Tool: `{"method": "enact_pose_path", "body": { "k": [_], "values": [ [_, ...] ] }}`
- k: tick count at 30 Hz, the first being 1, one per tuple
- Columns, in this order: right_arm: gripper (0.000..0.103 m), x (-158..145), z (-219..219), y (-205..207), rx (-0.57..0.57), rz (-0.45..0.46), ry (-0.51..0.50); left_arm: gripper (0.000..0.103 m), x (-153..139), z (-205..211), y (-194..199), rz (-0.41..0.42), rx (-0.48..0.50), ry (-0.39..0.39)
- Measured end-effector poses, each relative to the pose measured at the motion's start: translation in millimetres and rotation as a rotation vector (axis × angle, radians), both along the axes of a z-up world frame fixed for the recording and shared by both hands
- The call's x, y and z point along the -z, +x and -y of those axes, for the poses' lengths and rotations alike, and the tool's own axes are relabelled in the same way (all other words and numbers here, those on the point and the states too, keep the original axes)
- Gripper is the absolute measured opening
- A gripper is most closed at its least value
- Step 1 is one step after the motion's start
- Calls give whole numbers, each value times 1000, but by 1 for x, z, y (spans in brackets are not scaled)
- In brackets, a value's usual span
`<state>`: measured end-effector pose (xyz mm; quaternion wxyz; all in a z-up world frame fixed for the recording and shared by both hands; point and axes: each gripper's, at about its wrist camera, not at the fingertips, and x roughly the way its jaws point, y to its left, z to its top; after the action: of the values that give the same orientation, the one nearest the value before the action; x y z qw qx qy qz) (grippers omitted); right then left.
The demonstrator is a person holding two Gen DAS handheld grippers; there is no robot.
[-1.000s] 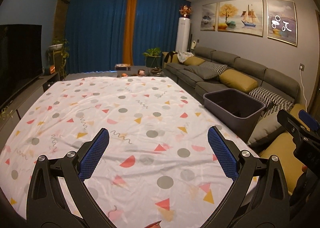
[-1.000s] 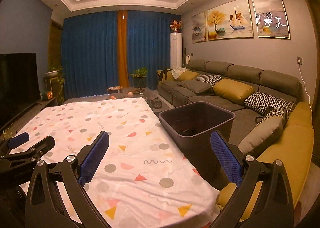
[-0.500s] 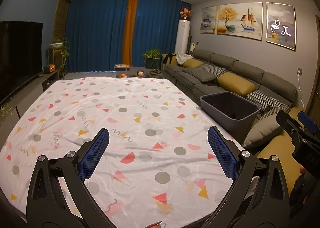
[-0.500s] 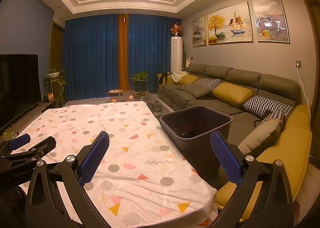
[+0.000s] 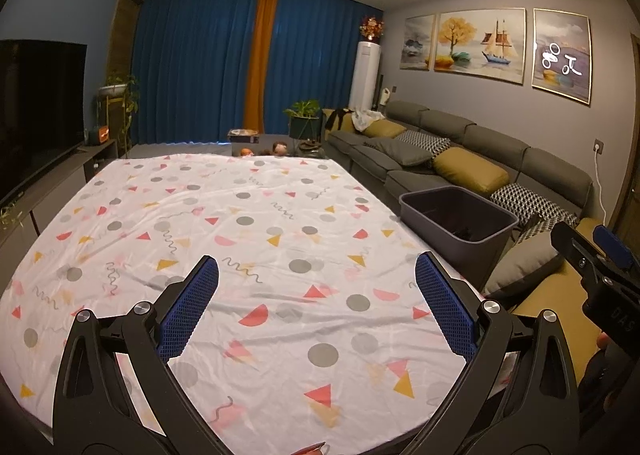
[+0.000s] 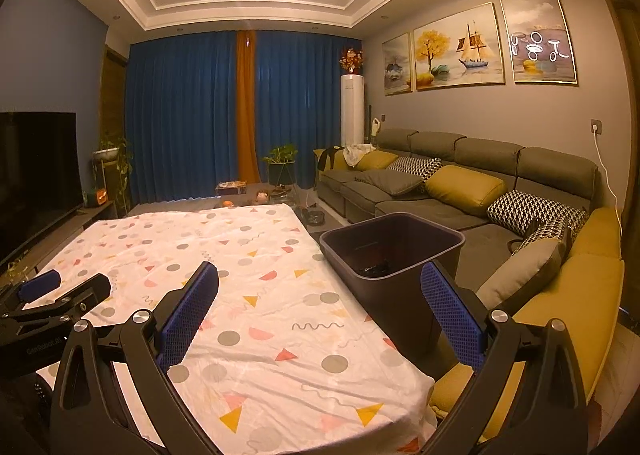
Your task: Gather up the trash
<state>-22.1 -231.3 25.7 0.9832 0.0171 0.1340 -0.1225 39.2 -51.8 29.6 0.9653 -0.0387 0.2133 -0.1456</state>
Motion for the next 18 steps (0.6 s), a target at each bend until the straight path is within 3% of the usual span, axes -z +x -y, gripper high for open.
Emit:
{"method": "enact_pose_path", "body": {
  "k": [18],
  "values": [
    [98, -1, 0, 1, -4, 3, 3, 97, -1, 1, -1, -1, 2, -9]
  ]
}}
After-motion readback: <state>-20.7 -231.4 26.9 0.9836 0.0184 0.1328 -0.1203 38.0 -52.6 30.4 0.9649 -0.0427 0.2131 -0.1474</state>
